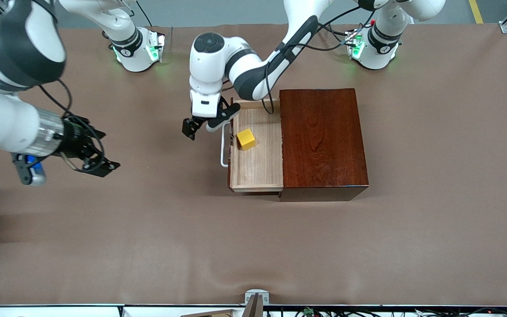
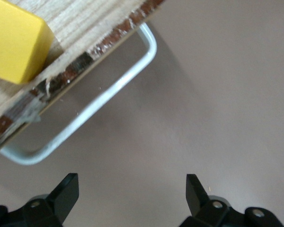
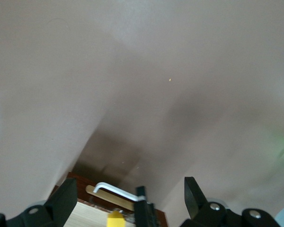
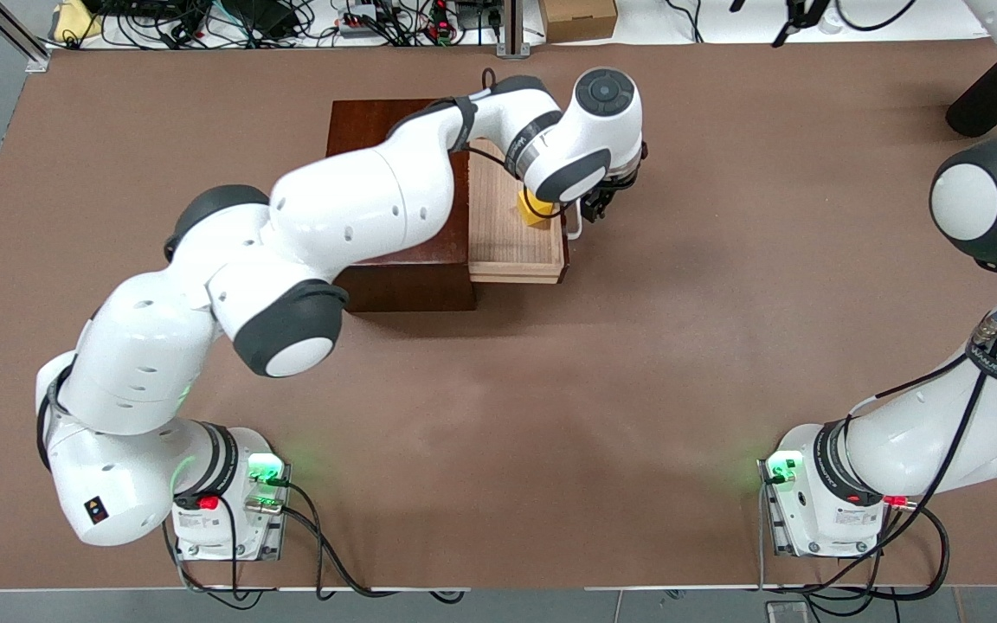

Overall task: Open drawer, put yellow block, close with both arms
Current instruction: 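Withdraw the right gripper while the left gripper lowers to the drawer front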

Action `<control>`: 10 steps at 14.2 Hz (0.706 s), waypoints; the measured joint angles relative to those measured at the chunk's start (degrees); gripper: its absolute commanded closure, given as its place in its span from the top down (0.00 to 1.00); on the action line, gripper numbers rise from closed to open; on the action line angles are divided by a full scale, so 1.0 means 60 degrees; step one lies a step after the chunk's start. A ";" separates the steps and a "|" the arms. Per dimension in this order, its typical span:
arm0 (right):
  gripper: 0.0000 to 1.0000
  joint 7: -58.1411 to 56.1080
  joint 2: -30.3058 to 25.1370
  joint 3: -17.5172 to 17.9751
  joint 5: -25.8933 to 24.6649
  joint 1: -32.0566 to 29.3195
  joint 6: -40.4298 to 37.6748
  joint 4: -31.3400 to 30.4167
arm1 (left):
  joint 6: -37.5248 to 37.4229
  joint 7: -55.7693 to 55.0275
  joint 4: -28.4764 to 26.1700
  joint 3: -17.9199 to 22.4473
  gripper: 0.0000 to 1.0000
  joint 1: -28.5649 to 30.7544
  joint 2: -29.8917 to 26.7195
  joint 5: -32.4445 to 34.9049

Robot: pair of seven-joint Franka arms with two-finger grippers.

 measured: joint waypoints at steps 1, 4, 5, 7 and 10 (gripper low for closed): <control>1.00 -0.0619 -0.0069 -0.0002 0.0000 -0.0176 -0.0161 0.0007 | 0.0046 -0.0225 0.0031 0.0219 1.00 -0.0133 0.0159 0.0000; 1.00 -0.2365 -0.0243 0.0002 0.0000 -0.0782 -0.0557 0.0037 | -0.0003 -0.0693 0.0122 0.0446 1.00 -0.0250 0.0349 0.0000; 1.00 -0.2851 -0.0312 0.0004 -0.0001 -0.0978 -0.0623 0.0041 | -0.0104 -0.0803 0.0123 0.0457 1.00 -0.0249 0.0360 0.0000; 1.00 -0.4117 -0.0499 0.0004 -0.0058 -0.1328 -0.0805 0.0052 | -0.0366 -0.0973 0.0123 0.0471 1.00 -0.0249 0.0403 0.0000; 1.00 -0.6049 -0.0746 0.0003 -0.0482 -0.1598 -0.1280 0.0056 | -0.0454 -0.1024 0.0195 0.0473 1.00 -0.0245 0.0446 -0.0001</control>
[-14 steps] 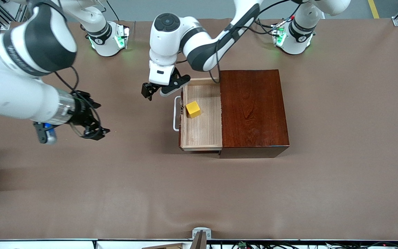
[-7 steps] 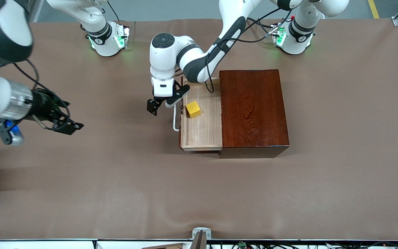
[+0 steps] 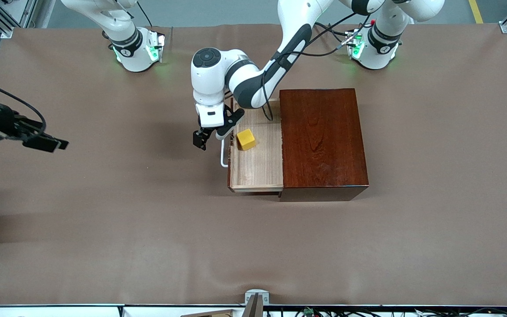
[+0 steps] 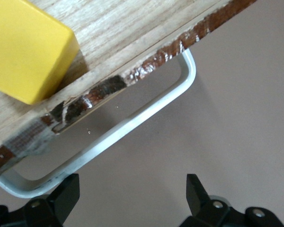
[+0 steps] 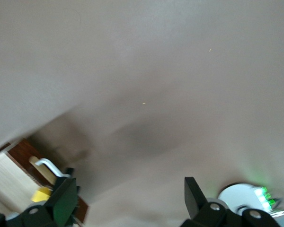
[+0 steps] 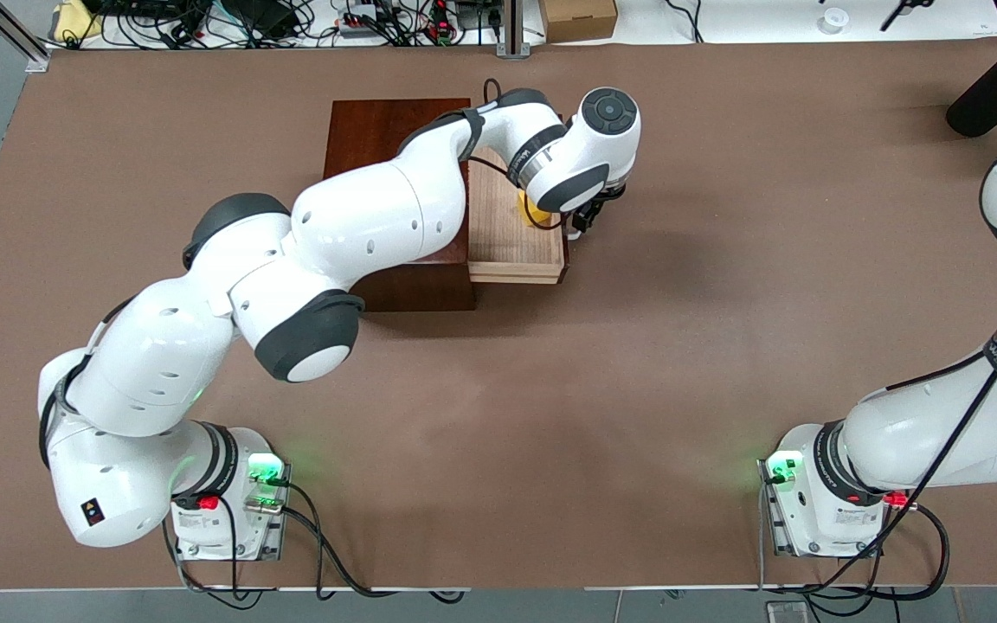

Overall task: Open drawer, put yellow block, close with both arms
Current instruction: 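Withdraw the right gripper while the left gripper lowers to the drawer front, then push the drawer shut into the box with the left gripper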

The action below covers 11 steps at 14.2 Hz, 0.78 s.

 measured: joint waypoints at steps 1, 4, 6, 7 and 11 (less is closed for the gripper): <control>1.00 -0.0603 -0.0103 0.0007 -0.0231 -0.0004 -0.0045 0.0002 | -0.0063 -0.0015 0.0034 0.0000 1.00 0.0008 0.0005 -0.0003; 1.00 -0.2576 -0.0542 0.0100 -0.0897 0.0010 -0.0203 -0.0007 | -0.0769 -0.0048 0.0281 -0.0009 1.00 0.0165 0.0015 -0.0076; 1.00 -0.3167 -0.0814 0.0094 -0.1010 0.0004 -0.0308 -0.0112 | -0.1597 -0.0048 0.0452 -0.0028 1.00 0.0419 -0.0011 -0.0154; 1.00 -0.3365 -0.0928 0.0093 -0.1023 0.0003 -0.0317 -0.0217 | -0.1944 -0.0048 0.0515 -0.0065 1.00 0.0528 -0.0035 -0.0232; 1.00 -0.4033 -0.1294 0.0081 -0.1062 0.0002 -0.0215 -0.0788 | -0.3619 0.0012 0.0525 0.0052 1.00 0.0720 -0.0142 -0.0183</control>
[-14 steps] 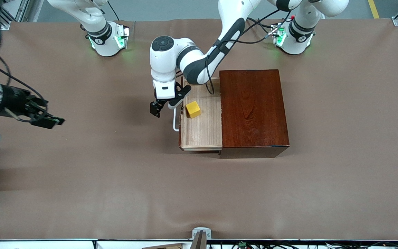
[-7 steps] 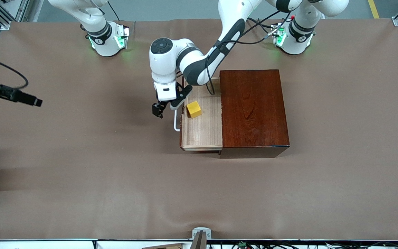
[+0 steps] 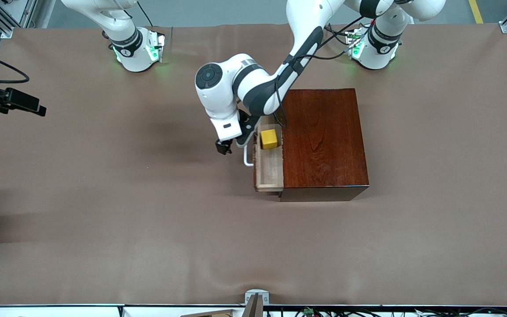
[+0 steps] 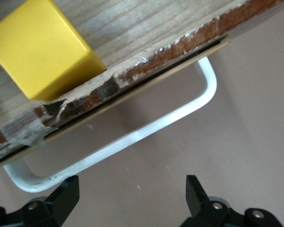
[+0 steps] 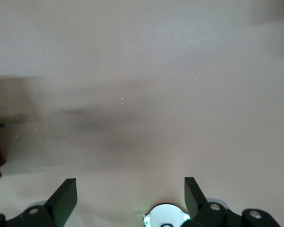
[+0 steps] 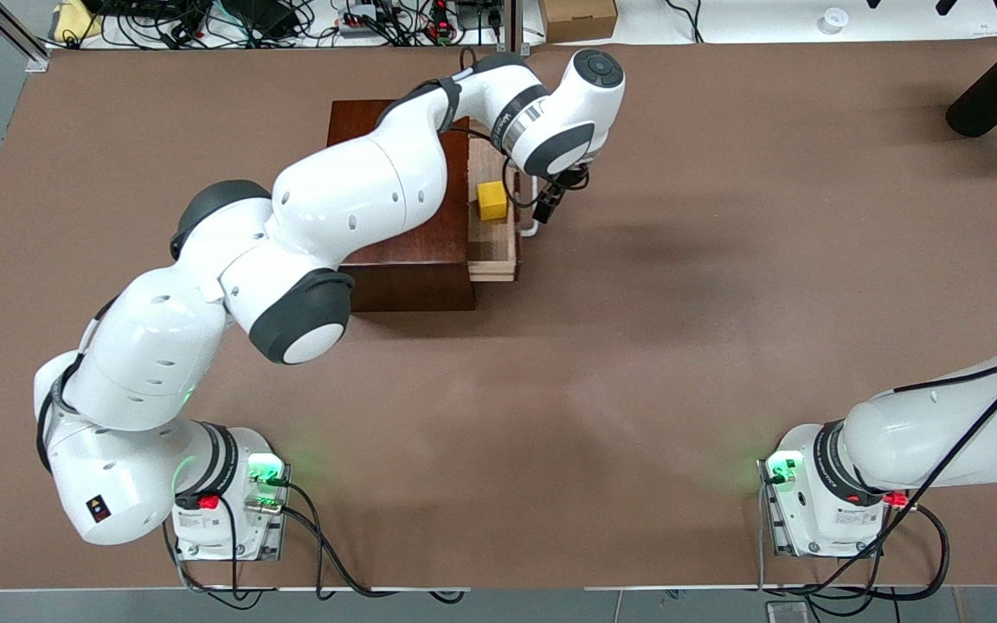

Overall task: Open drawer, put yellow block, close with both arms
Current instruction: 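Push the drawer shut into the box with the left gripper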

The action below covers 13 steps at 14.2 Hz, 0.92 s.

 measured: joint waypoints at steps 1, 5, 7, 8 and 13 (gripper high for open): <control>1.00 -0.0193 -0.0067 -0.0006 -0.0003 0.0000 0.0126 -0.0155 | -0.0271 0.0007 -0.0002 0.0005 1.00 0.0048 -0.0003 0.0029; 1.00 -0.0872 -0.0686 -0.0043 -0.0012 0.0000 0.1133 -0.1281 | -0.1247 0.0016 -0.0021 0.0053 1.00 0.0288 -0.0011 0.0112; 1.00 -0.1490 -0.1034 -0.0154 -0.0030 -0.0001 0.1352 -0.1764 | -0.1636 0.0015 -0.0032 0.0114 1.00 0.0358 -0.0021 0.0133; 1.00 -0.1822 -0.1132 -0.0236 -0.0035 -0.0002 0.1379 -0.1885 | -0.1814 0.0016 -0.0049 0.0176 1.00 0.0363 -0.0021 0.0146; 1.00 -0.2249 -0.1241 -0.0332 -0.0156 0.0000 0.1436 -0.2000 | -0.1988 0.0031 -0.0044 0.0245 1.00 0.0348 -0.0096 0.0149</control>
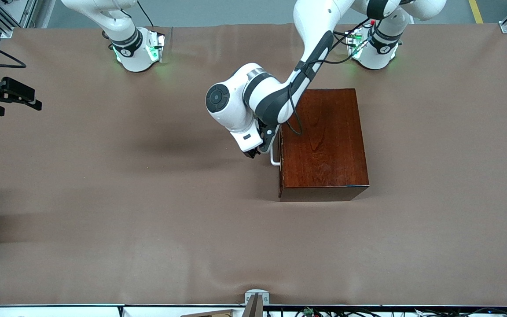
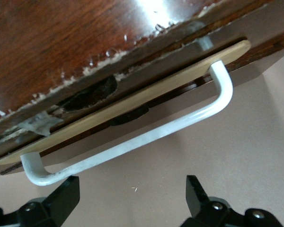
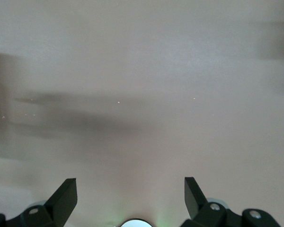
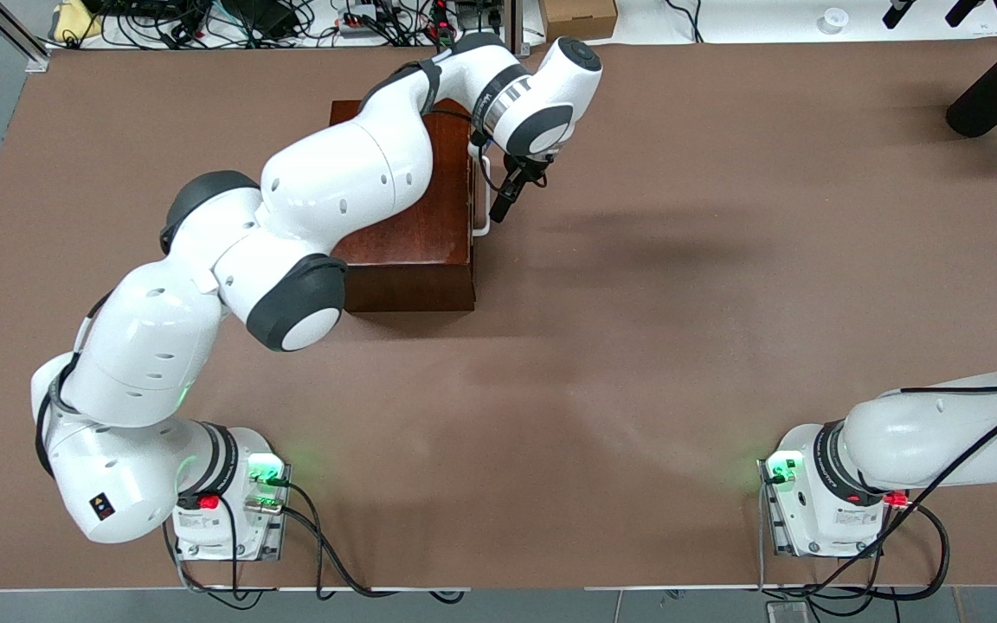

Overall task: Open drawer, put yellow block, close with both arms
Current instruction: 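Push the drawer shut into the box with the left gripper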

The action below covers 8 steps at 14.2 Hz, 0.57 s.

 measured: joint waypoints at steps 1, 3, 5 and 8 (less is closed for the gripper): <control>1.00 -0.0003 0.0000 0.0021 -0.0031 0.0008 0.0000 -0.0004 | -0.0021 0.0063 0.0023 0.0000 1.00 -0.0004 -0.0120 0.0001; 1.00 -0.0004 -0.0001 0.0047 -0.0081 0.0021 0.0000 -0.0009 | -0.0053 0.0637 0.0056 0.0064 1.00 0.0001 -0.0710 0.0095; 1.00 -0.0004 -0.0004 0.0043 -0.0125 0.0021 0.0000 -0.0012 | -0.0198 0.1818 0.0062 0.0259 1.00 0.0155 -0.1756 0.0336; 1.00 -0.0004 -0.0007 0.0045 -0.0161 0.0022 0.0000 -0.0016 | -0.0619 0.4727 -0.0008 0.0334 1.00 0.1422 -0.3533 0.0380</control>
